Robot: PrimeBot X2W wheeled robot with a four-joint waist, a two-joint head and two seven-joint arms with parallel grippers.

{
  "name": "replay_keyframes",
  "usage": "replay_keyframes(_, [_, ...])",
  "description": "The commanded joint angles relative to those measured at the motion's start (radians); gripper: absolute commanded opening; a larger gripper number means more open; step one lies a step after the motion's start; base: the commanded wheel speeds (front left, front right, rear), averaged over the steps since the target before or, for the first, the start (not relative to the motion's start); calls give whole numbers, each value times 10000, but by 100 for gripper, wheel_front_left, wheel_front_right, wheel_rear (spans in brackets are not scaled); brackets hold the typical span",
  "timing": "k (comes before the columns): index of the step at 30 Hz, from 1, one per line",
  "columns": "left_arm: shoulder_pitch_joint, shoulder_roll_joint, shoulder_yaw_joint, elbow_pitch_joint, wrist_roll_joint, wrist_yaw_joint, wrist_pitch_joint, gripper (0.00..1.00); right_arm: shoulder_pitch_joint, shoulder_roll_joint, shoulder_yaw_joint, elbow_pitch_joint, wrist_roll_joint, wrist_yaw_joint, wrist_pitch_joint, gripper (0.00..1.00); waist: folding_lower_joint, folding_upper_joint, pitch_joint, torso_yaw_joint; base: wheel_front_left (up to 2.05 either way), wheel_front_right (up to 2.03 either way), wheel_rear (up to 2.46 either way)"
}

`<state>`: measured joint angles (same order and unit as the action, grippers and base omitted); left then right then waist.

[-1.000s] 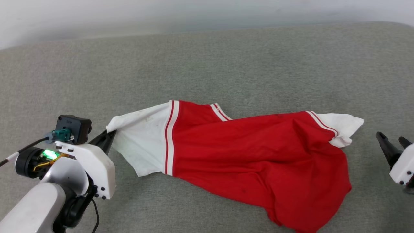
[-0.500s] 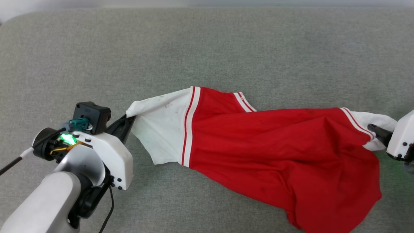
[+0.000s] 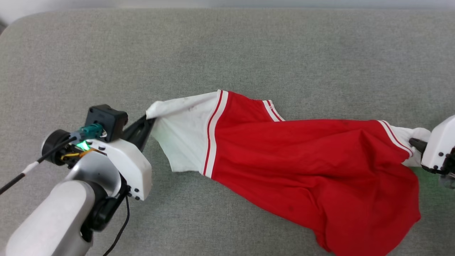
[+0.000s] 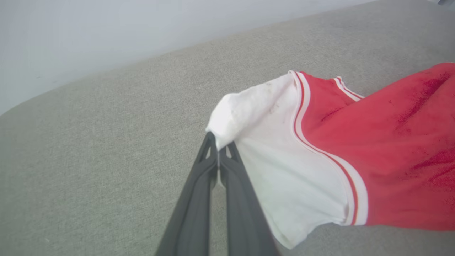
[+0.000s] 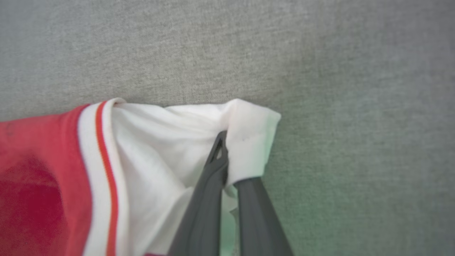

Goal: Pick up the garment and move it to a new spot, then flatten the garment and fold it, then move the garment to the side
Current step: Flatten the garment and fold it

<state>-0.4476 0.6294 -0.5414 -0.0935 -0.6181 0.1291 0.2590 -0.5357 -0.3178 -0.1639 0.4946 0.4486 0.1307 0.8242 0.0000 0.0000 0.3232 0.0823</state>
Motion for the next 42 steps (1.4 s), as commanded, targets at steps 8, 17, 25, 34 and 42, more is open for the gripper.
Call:
replay_keyframes(8, [-1130, -149, 641, 154, 232, 135, -910, 0, -1049, -678, 1202, -1229, -424, -1, -1950, 0, 0, 0, -767, -412, 0, 0, 0])
replay_keyframes(17, [-3656, -974, 1406, 2478, -225, -304, -1783, 0, -3277, -823, 2125, -1101, -930, -1, -3537, 0, 0, 0, -1391, -789, 0, 0, 0])
replay_keyframes(25, [-6409, -1518, 1824, 6065, -382, -962, -2678, 0, -5853, -600, 2666, 130, -1311, -1, -4567, 0, 0, 0, -1225, -984, 0, 0, 0])
replay_keyframes(34, [-9461, -1514, 2062, 7927, -38, -1343, -3681, 0, -8713, -320, 2923, 967, -1731, -1, -5739, 0, 0, 0, -83, -1144, 0, 0, 0])
replay_keyframes(42, [-11662, -1491, 2043, 8687, 218, -1606, -4165, 0, -11041, -194, 3171, 1735, -2020, -1, -6575, 0, 0, 0, 1525, -1127, 0, 0, 0])
